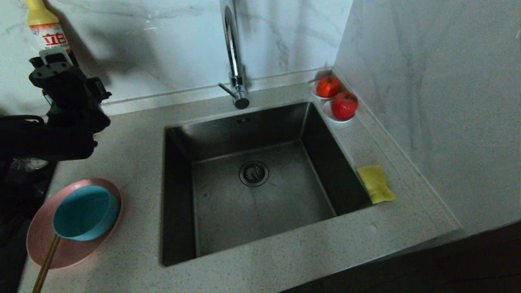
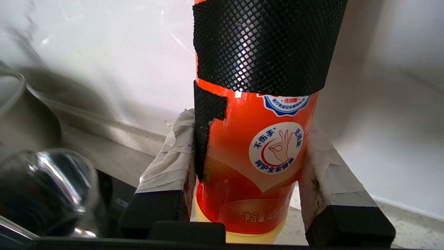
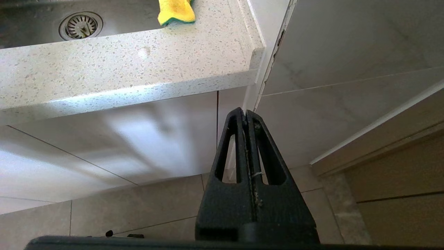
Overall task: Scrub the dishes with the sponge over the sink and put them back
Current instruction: Place the dish soap on the table
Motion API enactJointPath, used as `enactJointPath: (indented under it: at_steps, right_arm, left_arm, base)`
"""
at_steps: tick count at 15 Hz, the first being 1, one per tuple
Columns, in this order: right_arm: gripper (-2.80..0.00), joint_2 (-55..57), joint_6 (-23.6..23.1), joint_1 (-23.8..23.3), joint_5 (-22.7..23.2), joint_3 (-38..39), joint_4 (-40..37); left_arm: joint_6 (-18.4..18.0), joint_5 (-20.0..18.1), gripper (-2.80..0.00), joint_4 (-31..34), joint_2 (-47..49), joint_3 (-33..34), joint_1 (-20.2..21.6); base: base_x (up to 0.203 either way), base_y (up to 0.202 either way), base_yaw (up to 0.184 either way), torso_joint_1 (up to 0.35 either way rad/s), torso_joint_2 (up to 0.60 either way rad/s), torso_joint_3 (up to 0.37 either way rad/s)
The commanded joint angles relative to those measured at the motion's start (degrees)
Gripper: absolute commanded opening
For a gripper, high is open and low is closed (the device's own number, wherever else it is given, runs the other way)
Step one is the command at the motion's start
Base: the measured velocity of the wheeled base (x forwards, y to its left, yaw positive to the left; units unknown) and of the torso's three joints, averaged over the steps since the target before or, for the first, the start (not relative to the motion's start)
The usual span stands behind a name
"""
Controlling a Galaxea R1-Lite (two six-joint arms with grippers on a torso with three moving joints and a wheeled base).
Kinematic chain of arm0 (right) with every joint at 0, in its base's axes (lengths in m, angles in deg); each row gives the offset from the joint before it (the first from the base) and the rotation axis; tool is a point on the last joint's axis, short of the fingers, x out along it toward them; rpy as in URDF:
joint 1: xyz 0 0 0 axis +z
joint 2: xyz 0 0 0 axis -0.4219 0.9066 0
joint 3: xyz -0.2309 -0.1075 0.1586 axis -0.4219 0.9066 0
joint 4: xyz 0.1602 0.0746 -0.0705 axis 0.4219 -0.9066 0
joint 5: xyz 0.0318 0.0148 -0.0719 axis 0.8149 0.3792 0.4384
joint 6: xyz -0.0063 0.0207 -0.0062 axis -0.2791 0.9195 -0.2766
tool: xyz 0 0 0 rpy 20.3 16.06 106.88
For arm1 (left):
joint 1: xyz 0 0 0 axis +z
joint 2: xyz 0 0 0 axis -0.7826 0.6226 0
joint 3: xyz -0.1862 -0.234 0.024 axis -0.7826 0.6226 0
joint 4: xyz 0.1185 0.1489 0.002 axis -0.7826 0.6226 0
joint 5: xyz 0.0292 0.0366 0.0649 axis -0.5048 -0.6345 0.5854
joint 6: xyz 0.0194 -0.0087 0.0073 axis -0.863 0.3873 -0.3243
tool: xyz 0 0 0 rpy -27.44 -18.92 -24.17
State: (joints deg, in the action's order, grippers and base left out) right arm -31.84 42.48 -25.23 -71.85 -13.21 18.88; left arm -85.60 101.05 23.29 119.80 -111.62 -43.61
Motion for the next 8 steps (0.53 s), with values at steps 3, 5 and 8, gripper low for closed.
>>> enactJointPath:
  at_steps: [3,5,8]
  right_arm:
    - [-2.8,0.01,-0.01,0.0,0.04,0.0,0.0]
    - [-2.8,0.01,-0.01,0.0,0.04,0.0,0.0]
    - [-2.8,0.01,-0.01,0.0,0.04,0.0,0.0]
  left_arm:
    - [-0.11,1.67,-2.8,-4.42,3.26,0.41,-0.67]
    - [-0.24,1.67,-2.8,-5.83,4.14,0.48,-0.68]
    - [-0.46,2.49,-2.8,-8.06,6.76,0.25,-0.64]
  base:
    - [0.0,0.0,0.0,0.0,0.0,0.0]
    - [0.0,0.0,0.0,0.0,0.0,0.0]
    - [0.0,0.0,0.0,0.0,0.0,0.0]
